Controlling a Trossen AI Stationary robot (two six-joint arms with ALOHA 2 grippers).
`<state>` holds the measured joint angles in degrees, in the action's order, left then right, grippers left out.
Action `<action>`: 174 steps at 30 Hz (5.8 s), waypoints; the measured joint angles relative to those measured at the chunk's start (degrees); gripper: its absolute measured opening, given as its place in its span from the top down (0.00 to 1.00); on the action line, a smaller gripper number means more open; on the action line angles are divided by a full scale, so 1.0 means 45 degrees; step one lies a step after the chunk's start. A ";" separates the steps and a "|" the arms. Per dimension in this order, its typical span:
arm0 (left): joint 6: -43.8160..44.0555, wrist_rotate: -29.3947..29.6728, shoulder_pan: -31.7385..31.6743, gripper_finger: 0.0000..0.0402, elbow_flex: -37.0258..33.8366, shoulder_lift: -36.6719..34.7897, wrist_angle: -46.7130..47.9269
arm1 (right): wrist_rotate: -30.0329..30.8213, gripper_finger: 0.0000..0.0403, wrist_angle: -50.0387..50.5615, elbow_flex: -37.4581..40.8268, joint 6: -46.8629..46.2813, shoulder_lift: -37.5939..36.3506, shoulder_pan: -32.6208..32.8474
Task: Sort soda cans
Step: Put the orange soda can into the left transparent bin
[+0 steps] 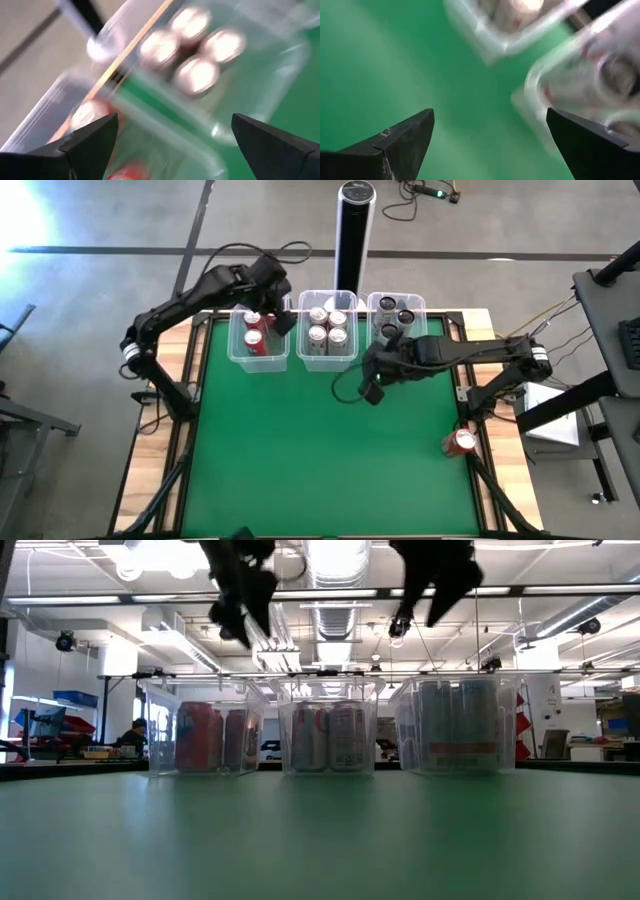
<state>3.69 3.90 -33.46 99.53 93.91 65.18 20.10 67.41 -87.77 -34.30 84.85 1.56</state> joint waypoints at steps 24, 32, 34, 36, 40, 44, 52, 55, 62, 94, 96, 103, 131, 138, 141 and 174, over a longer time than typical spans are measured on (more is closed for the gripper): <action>-0.1404 -0.1373 0.6214 0.09 -0.1078 0.0931 -0.8420 | -0.4811 0.05 0.4994 0.0456 -0.6268 -0.2462 0.6128; 0.1041 -0.1362 0.6849 0.09 -0.1075 0.1682 -1.0378 | -0.5916 0.05 0.5040 0.3534 -0.6191 -0.5384 0.8445; 0.1995 -0.1359 0.6976 0.09 -0.1073 0.1891 -1.1037 | -0.6803 0.05 0.5036 0.4348 -0.6627 -0.6082 0.9045; 0.2600 -0.1350 0.7117 0.09 -0.1073 0.2026 -1.1544 | -0.7184 0.05 0.5050 0.4993 -0.7179 -0.6727 0.9647; 0.3503 -0.1328 0.7352 0.09 -0.1030 0.2281 -1.2041 | -0.6735 0.05 0.5042 0.5873 -0.7526 -0.7820 1.0609; 0.4676 -0.1320 0.7488 0.09 -0.1033 0.2662 -1.2149 | -0.6916 0.06 0.5015 0.6752 -0.8469 -0.8545 1.1087; 0.4946 -0.1291 0.7426 0.09 -0.1035 0.2949 -1.2321 | -0.7475 0.17 0.3839 0.7804 -0.8391 -0.8395 1.1352; 0.4666 -0.1290 0.7280 0.09 -0.1035 0.2934 -1.2301 | -0.7601 0.23 0.3525 0.8216 -0.8106 -0.7983 1.1356; 0.3431 -0.1311 0.6873 0.09 -0.0820 0.2672 -1.1567 | -0.7433 0.38 0.3086 0.8519 -0.7991 -0.7921 1.1356; 0.0651 -0.0757 0.6292 0.09 0.2320 0.2512 -0.8454 | -0.8015 0.50 0.1901 1.0040 -0.7823 -0.6424 1.1313; 0.0684 -0.0752 0.6292 0.09 0.2302 0.2512 -0.8450 | -0.7990 0.51 0.1485 1.0040 -0.8105 -0.6425 1.1313; 0.0718 -0.0754 0.6296 0.09 0.2297 0.2512 -0.8466 | -0.7814 0.51 0.1142 1.0044 -0.8436 -0.6420 1.1191; 0.0537 -0.0881 0.6447 0.09 0.1928 0.2541 -0.6696 | -0.6067 0.49 -0.0772 1.0069 -0.5036 -0.5981 0.8329; -0.0491 -0.1794 0.6907 0.09 0.0794 0.2578 -0.6259 | -0.5524 0.49 -0.1542 1.0059 -0.4262 -0.5882 0.7729; -0.0468 -0.2175 0.7057 0.09 0.0184 0.2649 -0.6994 | -0.5402 0.49 -0.1575 1.0058 -0.3880 -0.5712 0.7432; 0.1467 -0.4099 0.7867 0.09 -0.0792 0.2863 -0.6398 | -0.4382 0.49 -0.5548 0.8728 0.1423 -0.2047 0.4502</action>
<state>10.29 -14.55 1.94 95.96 106.79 36.39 0.38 42.45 -48.49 -27.90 75.64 21.82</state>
